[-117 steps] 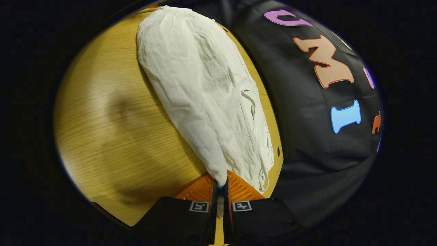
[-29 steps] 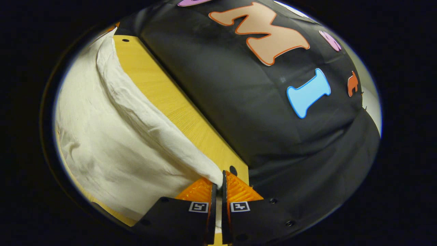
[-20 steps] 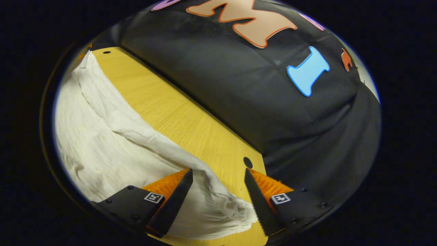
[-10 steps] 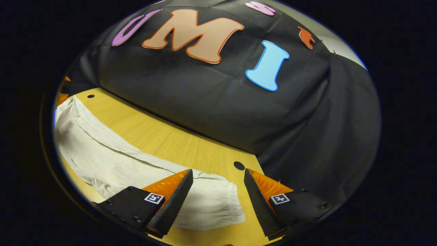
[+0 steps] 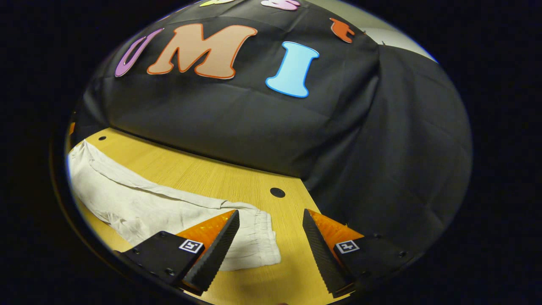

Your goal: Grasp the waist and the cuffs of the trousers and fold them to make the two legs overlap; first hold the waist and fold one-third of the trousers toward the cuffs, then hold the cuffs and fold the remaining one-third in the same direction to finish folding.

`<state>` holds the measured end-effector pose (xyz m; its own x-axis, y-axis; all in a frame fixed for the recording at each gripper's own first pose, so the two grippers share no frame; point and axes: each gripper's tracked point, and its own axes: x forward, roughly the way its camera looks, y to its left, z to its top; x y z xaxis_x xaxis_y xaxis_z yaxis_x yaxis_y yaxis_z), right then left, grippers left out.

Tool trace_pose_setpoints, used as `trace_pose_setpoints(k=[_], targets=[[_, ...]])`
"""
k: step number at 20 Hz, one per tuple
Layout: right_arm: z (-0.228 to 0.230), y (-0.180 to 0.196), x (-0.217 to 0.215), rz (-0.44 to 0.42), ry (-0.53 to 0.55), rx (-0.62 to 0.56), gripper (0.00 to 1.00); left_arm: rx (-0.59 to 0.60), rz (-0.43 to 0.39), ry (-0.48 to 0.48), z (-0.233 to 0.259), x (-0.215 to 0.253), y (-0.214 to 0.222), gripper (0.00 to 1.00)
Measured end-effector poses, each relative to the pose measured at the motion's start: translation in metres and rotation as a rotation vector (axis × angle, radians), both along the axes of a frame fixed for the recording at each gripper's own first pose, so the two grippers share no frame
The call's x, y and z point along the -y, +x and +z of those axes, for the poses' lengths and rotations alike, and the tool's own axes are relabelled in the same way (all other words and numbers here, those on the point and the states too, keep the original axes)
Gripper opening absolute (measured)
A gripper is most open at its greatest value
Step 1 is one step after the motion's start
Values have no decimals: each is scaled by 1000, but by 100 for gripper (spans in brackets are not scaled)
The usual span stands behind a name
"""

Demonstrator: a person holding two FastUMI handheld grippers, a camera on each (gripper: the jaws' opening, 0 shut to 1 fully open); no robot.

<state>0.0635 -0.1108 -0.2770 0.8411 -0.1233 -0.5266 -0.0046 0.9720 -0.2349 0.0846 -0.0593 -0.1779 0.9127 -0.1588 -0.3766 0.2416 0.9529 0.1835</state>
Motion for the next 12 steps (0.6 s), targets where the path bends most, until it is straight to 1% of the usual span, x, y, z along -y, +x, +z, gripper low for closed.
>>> trace_pose_setpoints(k=[3,6,7,8,10,11,12], targets=[[-21,-14,13,-72,90,-54,98,1,20,-43,5,1,-18,95],[-40,-24,28,-186,207,-96,97,3,44,-53,13,0,-27,96],[-49,-28,32,-224,250,-113,100,5,50,-53,15,0,-29,96],[-58,-31,36,-261,286,-135,98,7,55,-50,15,0,-31,96],[-77,-38,41,-313,342,-173,99,5,62,-37,16,-1,-38,95],[-84,-40,39,-332,365,-193,93,3,66,-31,16,-1,-42,96],[-89,-42,39,-344,386,-206,92,-1,69,-27,14,-1,-46,96]])
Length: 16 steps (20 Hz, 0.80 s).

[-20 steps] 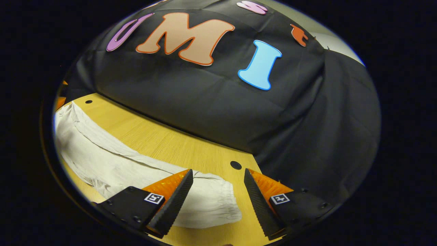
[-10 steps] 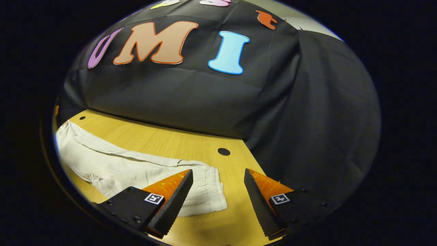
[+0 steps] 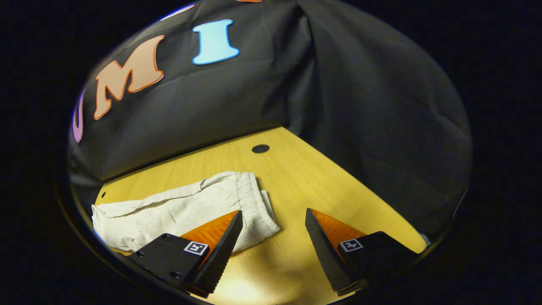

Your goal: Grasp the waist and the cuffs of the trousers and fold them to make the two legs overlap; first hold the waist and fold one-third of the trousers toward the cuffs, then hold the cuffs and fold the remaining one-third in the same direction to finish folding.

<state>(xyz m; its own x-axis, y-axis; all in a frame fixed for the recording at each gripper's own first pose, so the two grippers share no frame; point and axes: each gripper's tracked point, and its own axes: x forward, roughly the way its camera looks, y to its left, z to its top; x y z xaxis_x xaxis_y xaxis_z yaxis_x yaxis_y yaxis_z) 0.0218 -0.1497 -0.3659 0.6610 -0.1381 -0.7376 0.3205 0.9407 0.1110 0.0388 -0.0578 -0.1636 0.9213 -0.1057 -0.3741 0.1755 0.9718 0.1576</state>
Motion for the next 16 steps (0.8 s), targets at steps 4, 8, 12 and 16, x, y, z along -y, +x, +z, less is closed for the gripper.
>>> trace_pose_setpoints(k=[4,8,12,16], targets=[[-16,-6,-7,-3,71,-34,96,-25,26,16,-12,0,-30,96],[-28,-1,-15,2,128,-56,95,-33,50,54,-13,0,-47,96],[-41,2,-23,-34,215,-102,87,-35,66,69,-12,0,-59,96],[-49,7,-24,-37,239,-109,55,-49,77,74,-14,-2,-65,96]])
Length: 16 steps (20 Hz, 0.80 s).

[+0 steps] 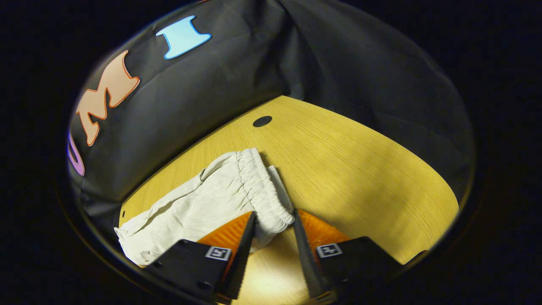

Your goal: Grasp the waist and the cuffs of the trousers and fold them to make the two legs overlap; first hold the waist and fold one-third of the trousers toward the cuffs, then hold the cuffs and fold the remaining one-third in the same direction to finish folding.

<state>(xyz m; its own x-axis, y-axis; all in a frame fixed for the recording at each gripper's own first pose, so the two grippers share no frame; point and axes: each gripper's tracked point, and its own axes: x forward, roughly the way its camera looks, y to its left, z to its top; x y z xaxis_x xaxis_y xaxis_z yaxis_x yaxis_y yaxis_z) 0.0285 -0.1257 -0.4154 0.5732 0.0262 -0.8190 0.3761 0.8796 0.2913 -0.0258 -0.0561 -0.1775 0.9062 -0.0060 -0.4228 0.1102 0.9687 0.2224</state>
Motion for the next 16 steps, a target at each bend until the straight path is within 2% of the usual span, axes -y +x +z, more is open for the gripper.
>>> trace_pose_setpoints(k=[2,4,5,12,16], targets=[[2,3,0,8,5,6,27,-5,6,3,-1,-3,-1,96],[8,3,4,6,-17,8,22,-13,15,1,-1,-6,-3,96],[12,5,5,6,-27,12,13,-13,19,-2,0,-7,-3,96],[62,27,13,20,-40,83,13,-9,-4,-10,5,-16,9,96],[105,43,-18,59,-33,163,13,-1,-19,-27,6,-26,21,96]])
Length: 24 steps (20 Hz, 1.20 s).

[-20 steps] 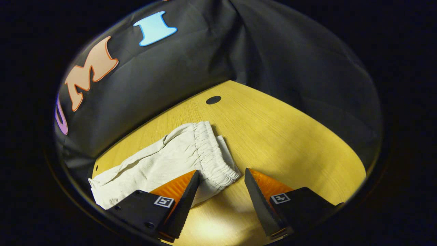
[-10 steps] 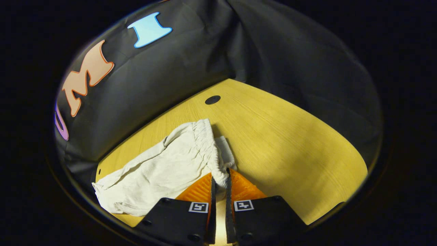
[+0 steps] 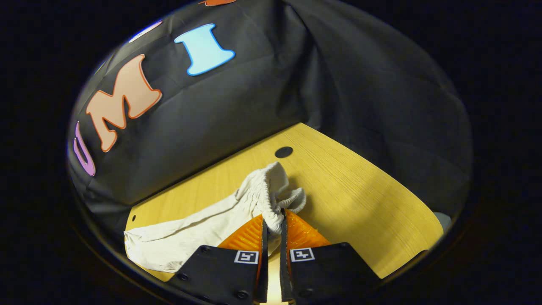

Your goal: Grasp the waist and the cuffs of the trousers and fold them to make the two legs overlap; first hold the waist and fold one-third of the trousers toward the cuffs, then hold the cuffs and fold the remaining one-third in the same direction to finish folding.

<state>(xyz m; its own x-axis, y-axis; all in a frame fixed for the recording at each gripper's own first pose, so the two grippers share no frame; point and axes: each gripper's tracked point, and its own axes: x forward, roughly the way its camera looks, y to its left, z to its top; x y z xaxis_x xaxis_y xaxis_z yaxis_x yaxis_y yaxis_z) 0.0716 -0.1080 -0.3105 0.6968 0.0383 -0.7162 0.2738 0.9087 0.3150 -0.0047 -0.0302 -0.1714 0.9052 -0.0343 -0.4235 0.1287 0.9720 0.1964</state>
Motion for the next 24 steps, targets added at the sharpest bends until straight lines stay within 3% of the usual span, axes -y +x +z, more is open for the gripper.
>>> trace_pose_setpoints(k=[14,24], targets=[[107,25,-153,246,-54,173,13,-14,40,-84,-14,-72,19,96],[117,13,-270,433,-3,222,13,-25,97,-80,-18,-125,8,96]])
